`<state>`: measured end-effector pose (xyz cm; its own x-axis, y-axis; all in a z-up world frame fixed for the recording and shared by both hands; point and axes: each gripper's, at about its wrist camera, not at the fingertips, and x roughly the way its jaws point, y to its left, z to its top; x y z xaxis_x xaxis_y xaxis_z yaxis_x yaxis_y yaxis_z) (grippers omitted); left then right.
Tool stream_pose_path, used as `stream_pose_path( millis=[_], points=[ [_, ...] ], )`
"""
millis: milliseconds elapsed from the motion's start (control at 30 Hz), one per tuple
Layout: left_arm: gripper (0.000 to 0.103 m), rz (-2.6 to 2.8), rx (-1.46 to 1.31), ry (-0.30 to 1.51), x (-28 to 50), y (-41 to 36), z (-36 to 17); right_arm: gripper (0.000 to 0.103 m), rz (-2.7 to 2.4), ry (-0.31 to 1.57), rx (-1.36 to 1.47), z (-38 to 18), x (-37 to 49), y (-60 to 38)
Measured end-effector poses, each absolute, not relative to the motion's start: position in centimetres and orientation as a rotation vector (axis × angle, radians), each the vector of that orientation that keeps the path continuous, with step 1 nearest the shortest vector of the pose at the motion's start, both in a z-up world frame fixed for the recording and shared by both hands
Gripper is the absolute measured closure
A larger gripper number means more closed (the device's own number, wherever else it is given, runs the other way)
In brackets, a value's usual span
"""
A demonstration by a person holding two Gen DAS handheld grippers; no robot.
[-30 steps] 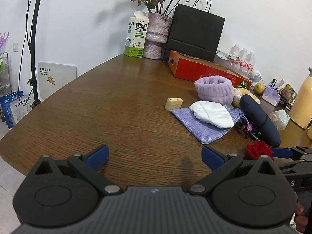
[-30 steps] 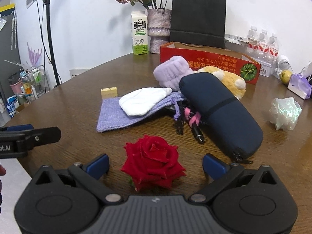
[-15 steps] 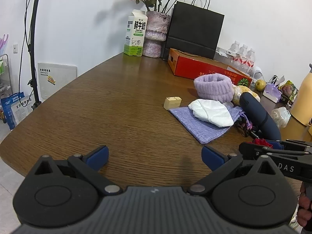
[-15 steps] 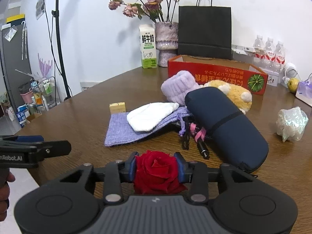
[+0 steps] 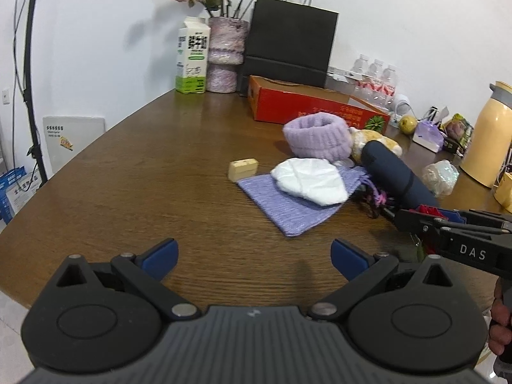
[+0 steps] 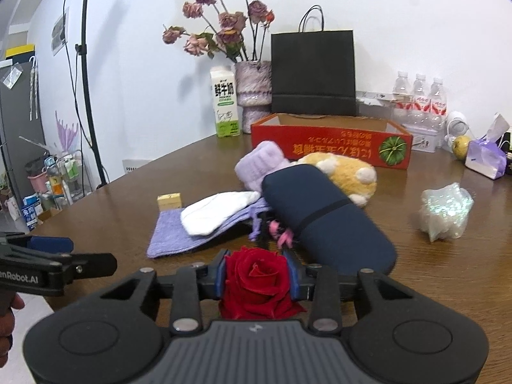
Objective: Organize objects
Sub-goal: 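Lift the red rose with the right tool while the left tool grasps the white cloth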
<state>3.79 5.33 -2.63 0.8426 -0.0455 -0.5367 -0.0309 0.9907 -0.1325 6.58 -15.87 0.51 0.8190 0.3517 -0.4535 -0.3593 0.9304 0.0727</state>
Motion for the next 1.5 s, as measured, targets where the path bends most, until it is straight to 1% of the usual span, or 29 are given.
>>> stream_pose_path(
  millis=[567, 833, 1167, 1333, 1500],
  points=[
    [0.0, -0.048, -0.065, 0.554, 6.2, -0.6, -0.8, 0.069, 0.314, 0.423, -0.029, 0.9, 6.8, -21.4],
    [0.0, 0.013, -0.045, 0.507, 8.6, -1.5, 0.2, 0.069, 0.285, 0.403, -0.016, 1.0, 6.7, -24.0],
    [0.0, 0.066, -0.072, 0.584, 14.3, -0.7, -0.3, 0.069, 0.267, 0.399, 0.002, 0.8, 6.6, -25.0],
    [0.0, 0.05, -0.055, 0.626, 16.2, -1.5, -1.3, 0.069, 0.253, 0.395, 0.0, 1.0, 6.6, -25.2],
    [0.0, 0.057, -0.12, 0.64, 17.1, -0.7, -2.2, 0.069, 0.244, 0.398, -0.006, 1.0, 6.7, -25.1]
  ],
)
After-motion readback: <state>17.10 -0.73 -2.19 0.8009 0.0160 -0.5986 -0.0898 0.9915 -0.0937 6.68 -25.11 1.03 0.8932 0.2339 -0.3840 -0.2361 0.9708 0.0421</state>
